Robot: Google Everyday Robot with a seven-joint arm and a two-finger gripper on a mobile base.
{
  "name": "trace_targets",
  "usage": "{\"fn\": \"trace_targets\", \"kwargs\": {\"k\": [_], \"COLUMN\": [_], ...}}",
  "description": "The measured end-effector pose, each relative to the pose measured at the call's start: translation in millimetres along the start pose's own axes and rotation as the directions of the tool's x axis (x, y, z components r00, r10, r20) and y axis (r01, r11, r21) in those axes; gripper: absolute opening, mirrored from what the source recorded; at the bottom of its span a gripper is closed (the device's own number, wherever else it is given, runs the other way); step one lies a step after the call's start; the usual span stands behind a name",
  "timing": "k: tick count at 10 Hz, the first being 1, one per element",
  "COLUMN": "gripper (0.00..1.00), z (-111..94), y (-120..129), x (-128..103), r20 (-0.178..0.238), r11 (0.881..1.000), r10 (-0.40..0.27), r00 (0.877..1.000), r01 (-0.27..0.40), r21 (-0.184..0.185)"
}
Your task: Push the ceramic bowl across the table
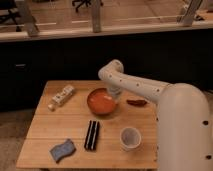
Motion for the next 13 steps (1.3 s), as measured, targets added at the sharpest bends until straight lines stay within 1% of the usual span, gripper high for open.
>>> {"fn": "trace_targets", "kwargs": {"k": [2, 4, 6, 8, 11, 12, 13], "gripper": [0.0, 0.0, 0.0, 0.0, 0.0, 0.0, 0.0], "z": [-3.0, -3.5, -3.0, -2.9, -2.7, -0.9, -0.6], "y": [-5.3, -3.2, -1.5, -6.5, -5.2, -9.7, -14.0], "x": [-13.8, -19.2, -20.1, -34.9, -42.5, -50.4, -60.9], "r20": [0.002, 0.004, 0.005, 0.008, 0.006, 0.006, 0.015], "r11": [1.0, 0.999, 0.999, 0.998, 0.996, 0.996, 0.996], "r10": [-0.025, -0.043, -0.046, -0.063, -0.082, -0.085, -0.089], "r00": [1.0, 0.999, 0.999, 0.998, 0.997, 0.996, 0.996], "r01": [0.025, 0.043, 0.047, 0.063, 0.082, 0.085, 0.089], "r21": [-0.007, -0.016, -0.018, -0.014, -0.019, -0.022, -0.026]}}
